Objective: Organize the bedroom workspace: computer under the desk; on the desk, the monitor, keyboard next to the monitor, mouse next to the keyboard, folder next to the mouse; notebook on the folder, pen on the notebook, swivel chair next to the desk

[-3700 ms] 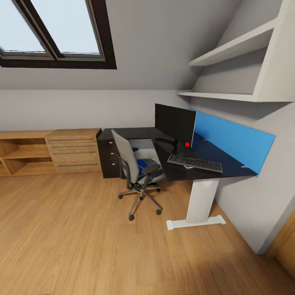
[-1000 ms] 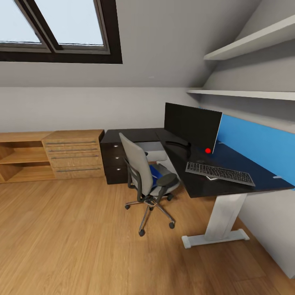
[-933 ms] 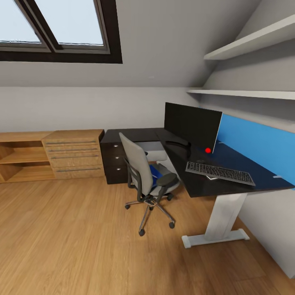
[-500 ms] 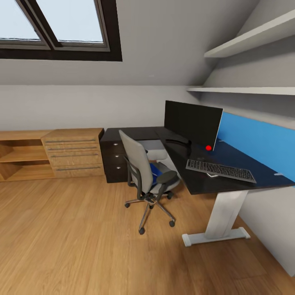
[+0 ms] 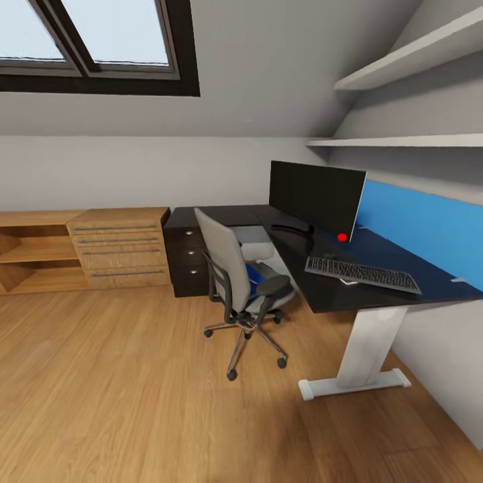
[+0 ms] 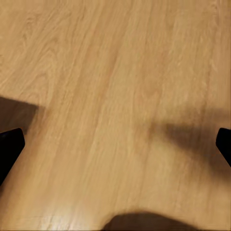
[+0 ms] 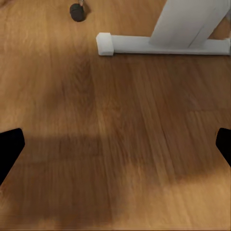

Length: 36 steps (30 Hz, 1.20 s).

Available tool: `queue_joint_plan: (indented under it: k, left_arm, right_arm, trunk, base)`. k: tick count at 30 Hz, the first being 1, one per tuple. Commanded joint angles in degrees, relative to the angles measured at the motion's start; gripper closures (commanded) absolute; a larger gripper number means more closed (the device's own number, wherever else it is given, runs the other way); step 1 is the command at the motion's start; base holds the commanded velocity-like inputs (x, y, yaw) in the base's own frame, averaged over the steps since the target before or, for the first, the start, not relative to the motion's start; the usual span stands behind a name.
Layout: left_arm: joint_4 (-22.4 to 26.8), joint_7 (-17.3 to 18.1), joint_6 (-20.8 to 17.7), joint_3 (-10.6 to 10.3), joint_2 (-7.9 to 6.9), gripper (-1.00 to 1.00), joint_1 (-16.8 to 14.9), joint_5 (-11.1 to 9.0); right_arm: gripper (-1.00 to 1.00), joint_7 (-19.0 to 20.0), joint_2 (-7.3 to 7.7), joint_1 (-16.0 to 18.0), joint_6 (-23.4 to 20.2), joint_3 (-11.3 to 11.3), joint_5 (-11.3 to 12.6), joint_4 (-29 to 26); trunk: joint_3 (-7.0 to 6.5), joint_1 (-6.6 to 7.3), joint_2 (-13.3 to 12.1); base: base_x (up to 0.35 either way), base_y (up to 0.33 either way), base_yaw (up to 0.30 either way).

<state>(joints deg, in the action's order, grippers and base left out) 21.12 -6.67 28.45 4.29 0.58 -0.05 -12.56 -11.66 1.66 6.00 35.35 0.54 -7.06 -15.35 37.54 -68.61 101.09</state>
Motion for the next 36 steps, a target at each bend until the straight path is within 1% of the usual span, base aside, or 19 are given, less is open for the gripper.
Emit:
queue_joint_plan:
  k: [1,2,4,5,6,7,9,10,12,13,15,17,20,24,28,29,32,35,36]
  left_arm:
    - [2.2,-1.2,-2.5,0.2,0.11,-1.00,0.0,0.1]
    - [3.4,-2.0,-4.2,0.2,0.18,-1.00,-0.1,0.1]
    - [10.4,-5.3,-13.6,0.2,0.45,-1.00,-0.7,0.1]
    - [12.5,-6.0,-16.5,0.2,0.49,-1.00,-1.1,0.1]
    - [16.5,-7.0,-22.5,0.2,0.55,-1.00,-2.0,0.1]
    - [18.3,-7.3,-25.5,0.2,0.57,-1.00,-2.6,0.1]
    - [23.8,-8.2,-35.8,0.2,0.62,-1.00,-6.3,0.0]
    - [25.3,-8.5,-40.4,0.2,0.67,-1.00,-11.4,-0.3]
    - [25.3,-8.7,-42.1,0.2,0.69,-1.00,-14.7,-0.6]
    - [24.8,-8.7,-43.2,0.3,0.71,-1.00,-17.5,-1.3]
    - [24.1,-8.8,-44.2,0.3,0.77,-1.00,-20.6,-2.6]
    - [23.9,-8.8,-44.6,0.3,0.84,-1.00,-21.9,-3.8]
    - [23.4,-8.6,-44.9,0.3,1.36,-1.00,-23.6,-6.1]
    - [23.3,-8.3,-44.8,-0.1,1.98,-1.00,-24.0,-6.4]
    - [24.2,-8.3,-44.7,-1.3,2.40,-1.00,-24.0,-6.3]
    - [27.3,-8.4,-44.6,-3.4,2.77,-1.00,-23.9,-6.2]
    - [35.0,-8.5,-44.7,-5.5,2.94,-1.00,-20.8,-6.2]
    - [48.1,-8.6,-45.0,-8.0,2.97,-1.00,-13.5,-6.2]
    - [50.1,-8.7,-45.0,-8.2,2.97,-1.00,-12.4,-6.2]
  right_arm:
    - [-1.00,-0.5,-0.29,1.7,-1.6,0.1,-0.5,-1.4]
    - [-1.00,-0.5,-0.38,2.7,-2.9,0.1,-0.4,-2.0]
    - [-1.00,-0.6,-0.68,8.2,-10.7,0.1,-0.3,-3.4]
    - [-1.00,-0.6,-0.73,9.8,-12.9,0.1,-0.3,-3.5]
    - [-1.00,-0.5,-0.86,13.3,-17.1,0.2,-0.2,-3.7]
    - [-1.00,-0.5,-0.93,15.1,-19.0,0.2,-0.1,-3.8]
    - [-1.00,-0.5,-1.69,21.6,-23.9,0.3,0.2,-3.9]
    - [-1.00,-0.5,-3.49,26.2,-25.6,0.3,0.5,-3.1]
    - [-1.00,-0.5,-4.51,28.8,-26.3,0.4,0.7,-2.0]
    - [-1.00,-0.5,-5.24,31.1,-26.7,0.4,0.9,-0.7]
    - [-1.00,-0.4,-6.05,33.8,-27.1,0.5,1.1,1.0]
    - [-1.00,-0.4,-6.60,34.9,-27.2,0.5,1.6,1.8]
    - [-1.00,-0.3,-8.62,36.6,-27.3,0.4,3.8,3.1]
    - [-1.00,-0.2,-9.07,37.0,-27.2,0.4,4.5,4.1]
    - [-1.00,-0.2,-9.12,37.0,-27.0,0.4,4.5,4.2]
    - [-1.00,-0.2,-9.13,37.1,-27.0,0.4,4.4,4.1]
    - [-1.00,-0.2,-9.08,37.0,-26.8,0.4,4.4,3.9]
    - [-1.00,-0.2,-8.97,37.0,-26.7,0.4,4.3,3.8]
    - [-1.00,-0.2,-8.95,37.1,-26.7,0.4,4.3,3.7]
  trunk:
    - [0.24,-0.22,0.4]
    - [0.42,-0.44,0.8]
    - [0.78,-0.88,1.6]
    - [0.96,-1.10,2.0]
    - [1.14,-1.32,2.4]
    - [1.32,-1.54,2.8]
    - [1.68,-1.98,3.6]
    - [1.86,-2.20,4.0]
    - [2.21,-2.64,4.9]
    - [2.39,-2.86,5.3]
    - [2.75,-3.30,6.1]
    - [3.11,-3.74,6.9]
    - [3.65,-4.39,8.1]
    - [4.37,-5.27,9.7]
    - [5.09,-6.15,11.3]
    - [5.27,-6.37,11.7]
    - [5.81,-7.03,12.9]
    - [6.34,-7.69,14.1]
    - [6.52,-7.91,14.5]
  base:
    - [0.000,0.000,0.000]
    - [0.000,0.000,0.000]
    - [0.000,0.000,0.000]
    - [0.000,0.000,0.000]
    - [0.000,0.000,0.000]
    - [0.000,0.000,0.000]
    - [0.000,0.000,0.000]
    - [0.000,0.000,0.000]
    - [0.000,0.000,0.000]
    - [0.000,0.000,0.000]
    - [0.000,0.000,0.000]
    - [0.000,0.000,0.000]
    - [0.000,0.000,0.000]
    - [0.000,0.000,0.000]
    - [0.000,0.000,0.000]
    - [0.000,0.000,0.000]
    - [0.000,0.000,0.000]
    - [0.000,0.000,0.000]
    - [0.000,0.000,0.000]
